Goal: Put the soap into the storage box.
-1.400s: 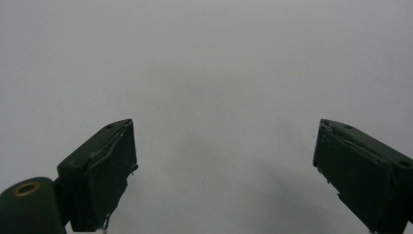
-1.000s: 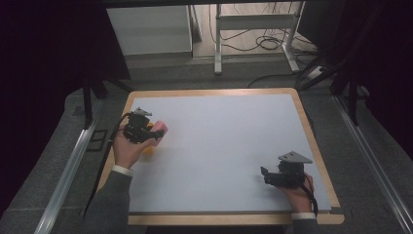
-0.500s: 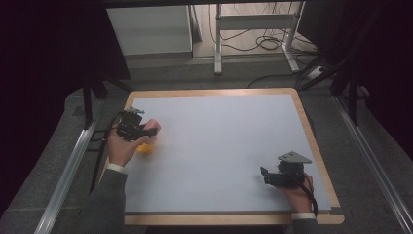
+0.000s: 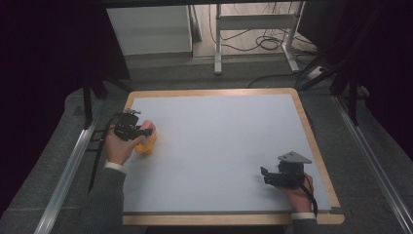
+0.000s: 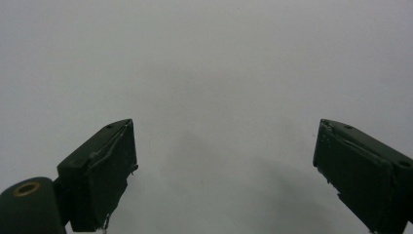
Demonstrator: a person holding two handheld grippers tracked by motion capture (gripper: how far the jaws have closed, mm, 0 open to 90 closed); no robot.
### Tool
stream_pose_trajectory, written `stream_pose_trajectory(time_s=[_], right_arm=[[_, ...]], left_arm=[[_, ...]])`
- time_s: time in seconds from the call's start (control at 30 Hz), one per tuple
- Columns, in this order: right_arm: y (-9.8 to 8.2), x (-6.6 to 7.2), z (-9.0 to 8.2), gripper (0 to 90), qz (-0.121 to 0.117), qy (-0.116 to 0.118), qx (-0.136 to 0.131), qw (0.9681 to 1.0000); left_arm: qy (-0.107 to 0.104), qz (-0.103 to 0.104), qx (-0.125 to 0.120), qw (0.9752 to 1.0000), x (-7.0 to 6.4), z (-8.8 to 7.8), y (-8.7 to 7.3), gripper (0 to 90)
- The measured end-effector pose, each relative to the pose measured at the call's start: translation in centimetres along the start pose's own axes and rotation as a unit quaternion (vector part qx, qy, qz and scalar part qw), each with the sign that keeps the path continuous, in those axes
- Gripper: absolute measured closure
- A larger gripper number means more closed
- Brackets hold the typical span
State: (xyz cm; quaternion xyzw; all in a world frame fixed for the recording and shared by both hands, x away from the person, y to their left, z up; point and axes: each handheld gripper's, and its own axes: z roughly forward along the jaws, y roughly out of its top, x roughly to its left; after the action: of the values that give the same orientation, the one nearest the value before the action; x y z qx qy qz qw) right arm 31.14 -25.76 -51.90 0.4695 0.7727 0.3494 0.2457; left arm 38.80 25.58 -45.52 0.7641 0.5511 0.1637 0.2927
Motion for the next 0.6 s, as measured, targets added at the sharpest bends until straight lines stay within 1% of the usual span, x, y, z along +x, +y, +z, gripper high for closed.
stream_pose_trajectory(time_s=[0.07, 0.1, 0.13, 0.23, 0.37, 0.47, 0.6], right_arm=[[0.0, 0.0, 0.0, 8.3, 0.0, 0.0, 0.0, 1.0], [0.0, 0.0, 0.0, 8.3, -0.001, 0.0, 0.0, 1.0], [0.0, 0.0, 0.0, 8.3, -0.001, 0.0, 0.0, 1.0], [0.0, 0.1, 0.0, 8.3, -0.002, 0.0, 0.0, 1.0], [0.0, 0.1, 0.1, 8.3, -0.002, 0.0, 0.002, 1.0], [0.0, 0.1, 0.1, 8.3, -0.003, 0.0, 0.002, 1.0], [0.0, 0.1, 0.1, 8.3, -0.003, 0.0, 0.001, 1.0]], left_arm=[[0.007, 0.002, 0.004, 1.0, 0.1, 0.2, -0.1, 60.5], [0.007, -0.001, 0.004, 1.0, 0.2, 0.3, -0.1, 60.5], [0.001, -0.006, 0.003, 1.0, 0.4, 0.4, -0.2, 60.5], [0.008, -0.009, 0.008, 0.9999, 0.7, 0.8, -0.5, 60.5], [0.007, -0.018, 0.011, 0.9998, 1.0, 1.3, -0.7, 60.4], [0.008, -0.02, 0.015, 0.9997, 1.1, 1.6, -0.9, 60.5], [0.007, -0.018, 0.027, 0.9994, 1.1, 2.0, -1.1, 60.4]])
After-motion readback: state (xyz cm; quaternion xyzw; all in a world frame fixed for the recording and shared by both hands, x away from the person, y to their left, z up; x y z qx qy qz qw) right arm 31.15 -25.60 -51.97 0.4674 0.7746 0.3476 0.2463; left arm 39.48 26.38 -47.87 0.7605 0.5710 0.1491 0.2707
